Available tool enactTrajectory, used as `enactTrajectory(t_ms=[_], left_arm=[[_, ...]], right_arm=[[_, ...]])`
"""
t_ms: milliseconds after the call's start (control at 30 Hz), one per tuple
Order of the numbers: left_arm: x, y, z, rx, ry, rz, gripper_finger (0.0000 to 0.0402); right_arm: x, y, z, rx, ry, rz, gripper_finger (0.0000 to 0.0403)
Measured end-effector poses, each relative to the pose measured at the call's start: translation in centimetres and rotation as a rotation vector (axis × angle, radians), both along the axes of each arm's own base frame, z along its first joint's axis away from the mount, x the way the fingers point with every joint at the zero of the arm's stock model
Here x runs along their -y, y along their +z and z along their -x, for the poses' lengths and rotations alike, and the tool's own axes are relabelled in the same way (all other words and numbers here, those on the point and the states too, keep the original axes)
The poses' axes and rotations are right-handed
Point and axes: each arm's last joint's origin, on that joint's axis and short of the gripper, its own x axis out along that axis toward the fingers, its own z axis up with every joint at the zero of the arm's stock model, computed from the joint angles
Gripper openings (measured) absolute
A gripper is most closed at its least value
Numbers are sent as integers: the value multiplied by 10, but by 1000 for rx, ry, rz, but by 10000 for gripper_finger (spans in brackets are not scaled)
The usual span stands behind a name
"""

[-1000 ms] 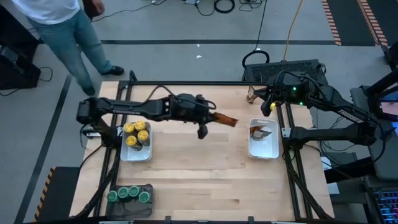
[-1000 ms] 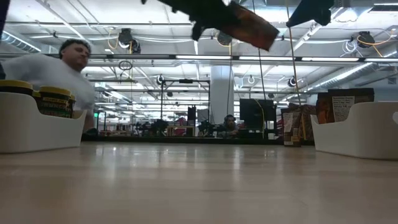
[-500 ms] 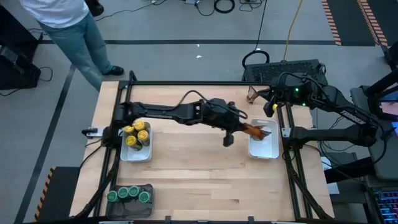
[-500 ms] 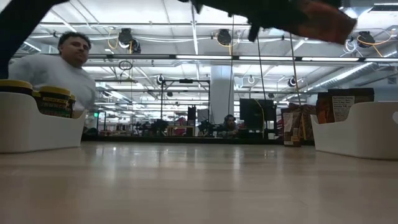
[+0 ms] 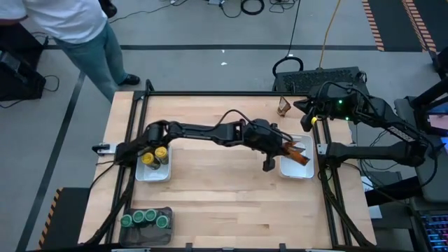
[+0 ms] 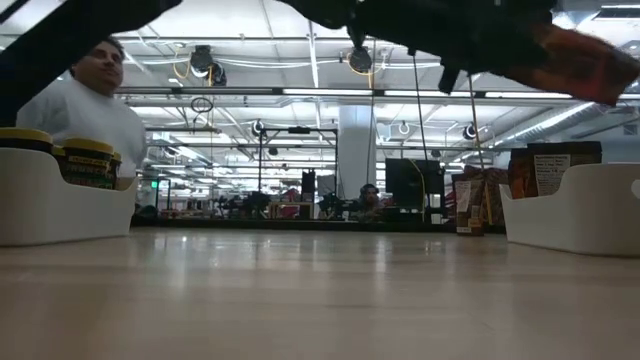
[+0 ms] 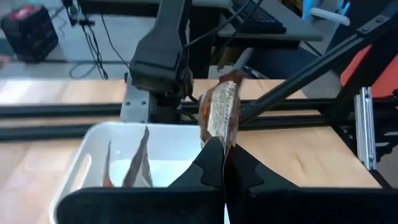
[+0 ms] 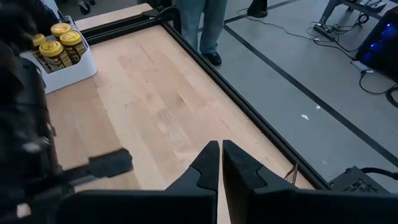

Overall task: Sort spices by type
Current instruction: Put the left orange seasoning bag into the right white bin

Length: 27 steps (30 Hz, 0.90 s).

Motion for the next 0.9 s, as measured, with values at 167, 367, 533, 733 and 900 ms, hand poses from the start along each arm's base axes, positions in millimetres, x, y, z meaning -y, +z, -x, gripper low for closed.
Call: enactTrajectory(t_ms=[167,367,533,733,900], left_arm=[[-5,-19,-8,-54,61,89,0],[-6,-41,-15,-75,92,96,0],[-4,-47,-22,-92,138,111,0],[-4,-48,-29,-116,195,85,0],[-3,-65,-30,-186,174,84,0]], right_arm=[[0,1,0,8,0,5,0],[0,1,-1,16,-7,-3,0],[0,1,-1,22,-14,-12,0],[1,2,-1,34,-16,-11,0],[1,2,-1,43,-20,-14,0]])
